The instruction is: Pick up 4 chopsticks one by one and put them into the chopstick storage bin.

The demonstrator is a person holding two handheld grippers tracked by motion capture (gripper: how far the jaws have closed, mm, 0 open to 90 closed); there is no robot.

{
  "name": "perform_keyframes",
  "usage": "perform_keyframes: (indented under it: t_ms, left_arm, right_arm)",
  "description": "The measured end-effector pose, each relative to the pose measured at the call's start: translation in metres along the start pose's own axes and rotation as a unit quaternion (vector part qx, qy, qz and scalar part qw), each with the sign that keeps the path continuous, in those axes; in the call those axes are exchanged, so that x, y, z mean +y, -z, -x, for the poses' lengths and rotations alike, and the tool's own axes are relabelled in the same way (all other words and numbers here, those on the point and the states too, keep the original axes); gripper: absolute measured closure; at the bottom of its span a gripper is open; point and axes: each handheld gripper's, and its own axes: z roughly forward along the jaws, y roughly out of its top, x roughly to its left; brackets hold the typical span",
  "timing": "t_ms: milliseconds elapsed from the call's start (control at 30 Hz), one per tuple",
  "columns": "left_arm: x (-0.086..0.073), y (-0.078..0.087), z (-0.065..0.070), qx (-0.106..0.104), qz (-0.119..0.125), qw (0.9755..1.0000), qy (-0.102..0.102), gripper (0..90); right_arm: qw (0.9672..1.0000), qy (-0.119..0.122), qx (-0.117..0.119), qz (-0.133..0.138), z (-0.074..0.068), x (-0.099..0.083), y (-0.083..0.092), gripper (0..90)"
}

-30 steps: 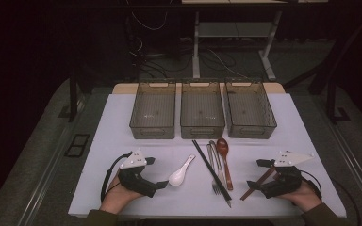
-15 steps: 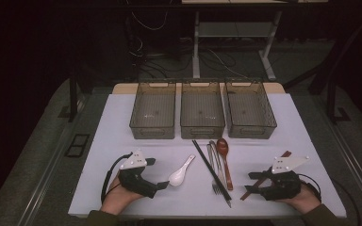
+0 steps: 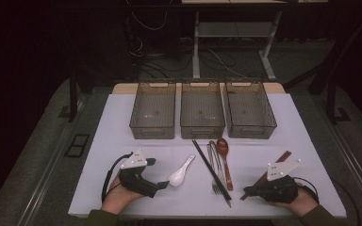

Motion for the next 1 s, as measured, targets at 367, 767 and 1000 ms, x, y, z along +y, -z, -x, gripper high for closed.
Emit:
perform_keyframes:
  t_ms: [367, 767, 1000]
  left_arm:
    - [0.0, 0.0, -0.001, 0.0, 0.0, 1.0, 0.0, 3.0]
    - [0.0, -0.001, -0.001, -0.001, -0.001, 1.0, 0.001, 3.0]
    - [0.0, -0.001, -0.001, -0.001, 0.0, 1.0, 0.001, 3.0]
  right_arm:
    - [0.9994, 0.014, 0.011, -0.029, -0.003, -0.002, -0.009, 89.4]
    - [0.999, 0.021, 0.001, -0.039, -0.002, -0.002, -0.012, 89.3]
    - [0.9991, 0.021, -0.002, -0.036, -0.001, 0.0, -0.014, 89.3]
